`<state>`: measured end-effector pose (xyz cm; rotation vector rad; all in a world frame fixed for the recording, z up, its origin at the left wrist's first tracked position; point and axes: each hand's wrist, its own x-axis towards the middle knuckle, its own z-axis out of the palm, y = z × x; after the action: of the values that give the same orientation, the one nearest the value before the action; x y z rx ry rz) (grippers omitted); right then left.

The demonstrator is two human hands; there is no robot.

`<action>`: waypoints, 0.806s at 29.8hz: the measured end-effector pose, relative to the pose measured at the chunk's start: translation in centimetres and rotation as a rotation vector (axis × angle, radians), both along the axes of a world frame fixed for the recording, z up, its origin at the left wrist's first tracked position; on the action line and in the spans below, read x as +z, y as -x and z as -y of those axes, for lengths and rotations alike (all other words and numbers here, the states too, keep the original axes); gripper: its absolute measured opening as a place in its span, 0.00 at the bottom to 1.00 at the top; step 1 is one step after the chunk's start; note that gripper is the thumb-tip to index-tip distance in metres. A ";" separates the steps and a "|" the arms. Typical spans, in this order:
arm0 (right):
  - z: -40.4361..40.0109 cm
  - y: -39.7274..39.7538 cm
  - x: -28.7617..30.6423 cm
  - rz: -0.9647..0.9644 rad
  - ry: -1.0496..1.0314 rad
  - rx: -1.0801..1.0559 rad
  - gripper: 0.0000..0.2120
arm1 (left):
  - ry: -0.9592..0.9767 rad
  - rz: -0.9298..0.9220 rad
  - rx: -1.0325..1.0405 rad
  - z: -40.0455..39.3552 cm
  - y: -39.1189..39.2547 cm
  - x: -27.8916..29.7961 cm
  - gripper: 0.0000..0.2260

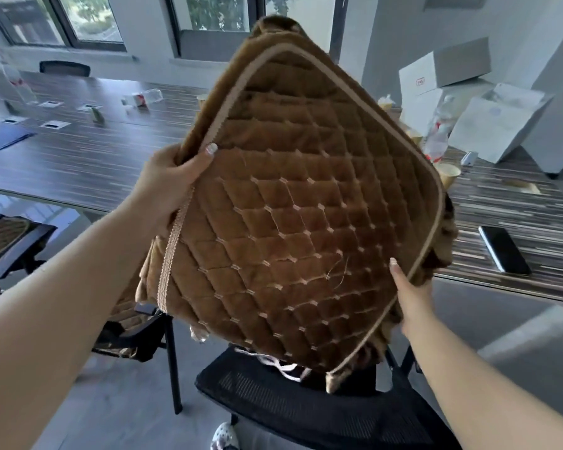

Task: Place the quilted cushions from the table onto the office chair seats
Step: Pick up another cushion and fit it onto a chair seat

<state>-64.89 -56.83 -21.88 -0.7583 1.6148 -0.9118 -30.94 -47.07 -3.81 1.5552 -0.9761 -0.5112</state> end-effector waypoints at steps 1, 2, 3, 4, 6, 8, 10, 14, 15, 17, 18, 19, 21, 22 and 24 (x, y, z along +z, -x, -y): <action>-0.3 0.1 -0.7 0.124 -0.079 0.016 0.52 | -0.010 -0.060 0.018 -0.2 -0.2 -0.5 0.12; -0.6 0.1 -1.1 0.181 -0.108 0.063 0.45 | -0.015 -0.112 0.028 -0.5 -0.4 -1.0 0.11; -0.8 0.0 -1.2 0.188 -0.096 0.115 0.38 | -0.025 -0.150 0.041 -0.8 -0.6 -1.6 0.10; -1.0 -0.2 -1.3 0.170 -0.063 0.137 0.33 | -0.044 -0.172 0.053 -1.1 -0.7 -2.2 0.10; -1.2 -0.4 -1.0 0.150 0.005 0.134 0.27 | -0.104 -0.206 0.095 -1.7 -1.1 -3.7 0.11; -1.5 0.0 -0.9 0.087 0.039 0.110 0.24 | -0.183 -0.268 0.137 -2.2 -1.3 -5.7 0.11; -2.0 0.7 -1.4 0.013 0.019 0.117 0.23 | -0.278 -0.294 0.184 -2.9 -1.6 -8.3 0.14; -4.7 2.3 -4.3 -0.136 -0.124 0.126 0.33 | -0.539 -0.296 0.207 -4.8 -1.6 -14.2 0.27; -5.1 2.4 -4.6 -0.169 -0.153 0.143 0.33 | -0.608 -0.295 0.193 -5.1 -1.7 -15.2 0.30; -6.4 3.7 -6.2 -0.242 -0.211 0.134 0.29 | -0.748 -0.280 0.148 -5.7 -0.8 -17.8 0.31; -6.9 4.2 -6.7 -0.248 -0.233 0.140 0.27 | -0.794 -0.285 0.136 -6.2 -0.5 -18.6 0.29; -7.4 4.7 -7.0 -0.264 -0.266 0.148 0.27 | -0.839 -0.301 0.117 -6.6 0.1 -19.4 0.28; -8.0 5.5 -7.9 -0.315 -0.314 0.143 0.27 | -0.916 -0.323 0.083 -7.0 0.6 -21.2 0.27; -8.2 5.9 -8.4 -0.334 -0.339 0.145 0.28 | -0.955 -0.321 0.063 -6.9 0.7 -22.2 0.27; -8.3 6.2 -9.0 -0.360 -0.379 0.138 0.27 | -1.004 -0.292 0.031 -6.5 0.9 -23.3 0.27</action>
<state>-71.09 -48.52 -30.84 -0.7808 1.9483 -0.3624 -31.83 -40.56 -27.14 2.2655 -0.4536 -1.2934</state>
